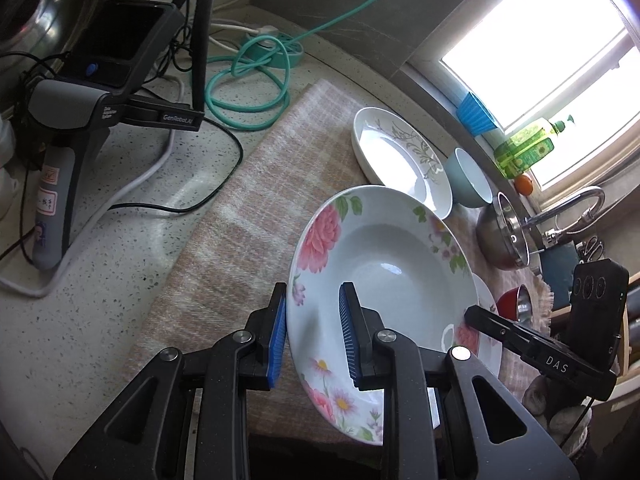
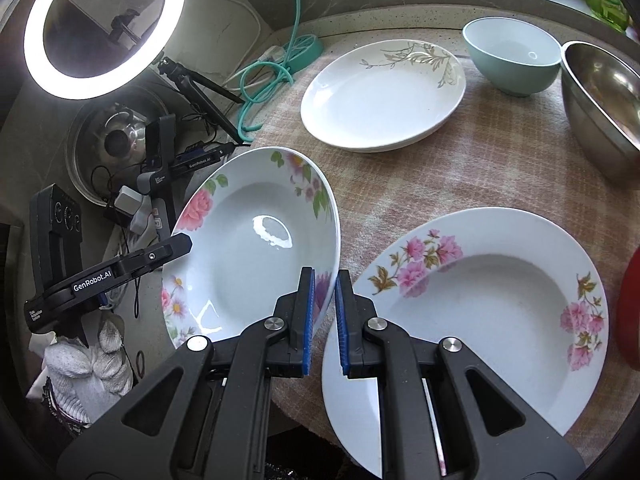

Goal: Organize plates and bowls
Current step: 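Lift the pink-rose plate and carry it over the pink-blossom plate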

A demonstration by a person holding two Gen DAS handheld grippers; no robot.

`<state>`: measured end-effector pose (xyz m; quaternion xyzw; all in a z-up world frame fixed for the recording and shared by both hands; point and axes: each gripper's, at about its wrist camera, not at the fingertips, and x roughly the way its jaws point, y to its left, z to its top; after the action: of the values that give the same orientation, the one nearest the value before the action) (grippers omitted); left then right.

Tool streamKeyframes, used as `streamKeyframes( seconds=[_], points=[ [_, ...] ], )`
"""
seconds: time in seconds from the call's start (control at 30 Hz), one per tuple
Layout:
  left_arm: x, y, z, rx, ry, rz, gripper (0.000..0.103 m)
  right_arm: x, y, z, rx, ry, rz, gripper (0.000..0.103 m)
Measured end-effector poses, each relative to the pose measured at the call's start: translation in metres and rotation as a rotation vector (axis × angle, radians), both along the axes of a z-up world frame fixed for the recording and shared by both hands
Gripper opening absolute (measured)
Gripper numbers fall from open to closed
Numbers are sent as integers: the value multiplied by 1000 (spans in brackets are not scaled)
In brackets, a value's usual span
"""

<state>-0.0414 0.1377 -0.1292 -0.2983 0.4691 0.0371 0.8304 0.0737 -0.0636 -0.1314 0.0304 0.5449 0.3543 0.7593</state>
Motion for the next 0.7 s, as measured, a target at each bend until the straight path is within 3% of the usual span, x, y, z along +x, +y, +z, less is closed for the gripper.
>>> streamKeyframes(
  seconds=[0.37,0.7],
  points=[
    [22,-60,2,-18,-11,-129,23,-5,-71,8,-13,-2,-115,10],
    [37,-111,-8,-11,21,-248,23,-7,-127,-4,-43,18,-215,10]
  ],
)
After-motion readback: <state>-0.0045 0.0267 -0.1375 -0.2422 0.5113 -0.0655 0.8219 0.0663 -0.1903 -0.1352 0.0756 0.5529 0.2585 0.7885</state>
